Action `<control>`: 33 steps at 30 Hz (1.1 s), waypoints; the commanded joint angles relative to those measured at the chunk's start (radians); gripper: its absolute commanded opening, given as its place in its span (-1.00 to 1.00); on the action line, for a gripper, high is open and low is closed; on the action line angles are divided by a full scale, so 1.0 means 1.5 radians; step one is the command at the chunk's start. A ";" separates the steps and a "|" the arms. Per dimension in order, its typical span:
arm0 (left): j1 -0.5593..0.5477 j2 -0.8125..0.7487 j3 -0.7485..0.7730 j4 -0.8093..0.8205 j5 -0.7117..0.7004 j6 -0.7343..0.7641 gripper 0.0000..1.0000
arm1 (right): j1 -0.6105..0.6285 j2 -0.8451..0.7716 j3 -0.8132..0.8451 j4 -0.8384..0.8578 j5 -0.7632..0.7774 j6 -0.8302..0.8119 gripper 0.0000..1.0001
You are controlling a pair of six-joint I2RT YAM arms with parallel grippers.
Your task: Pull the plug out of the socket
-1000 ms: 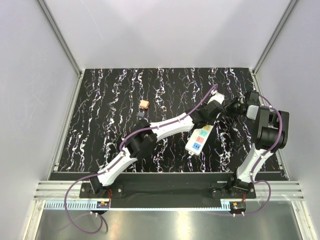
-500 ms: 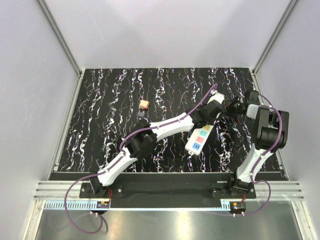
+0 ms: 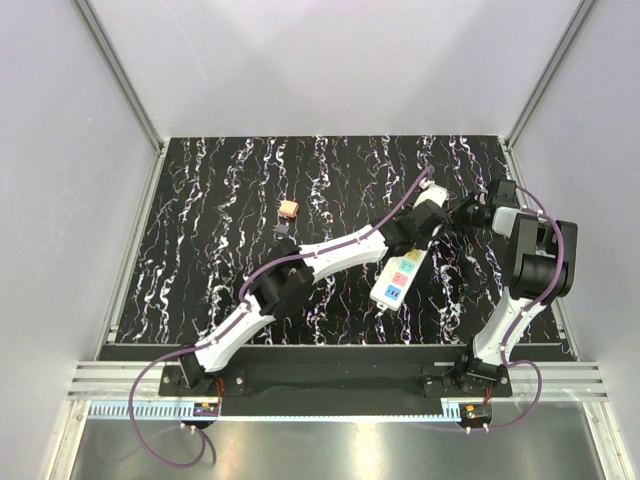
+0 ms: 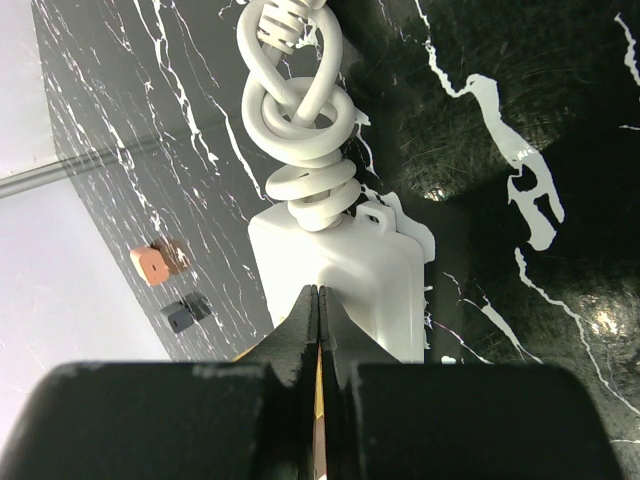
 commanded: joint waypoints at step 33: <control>-0.004 -0.112 0.026 0.034 -0.032 -0.075 -1.00 | 0.009 0.032 0.001 -0.061 0.074 -0.040 -1.00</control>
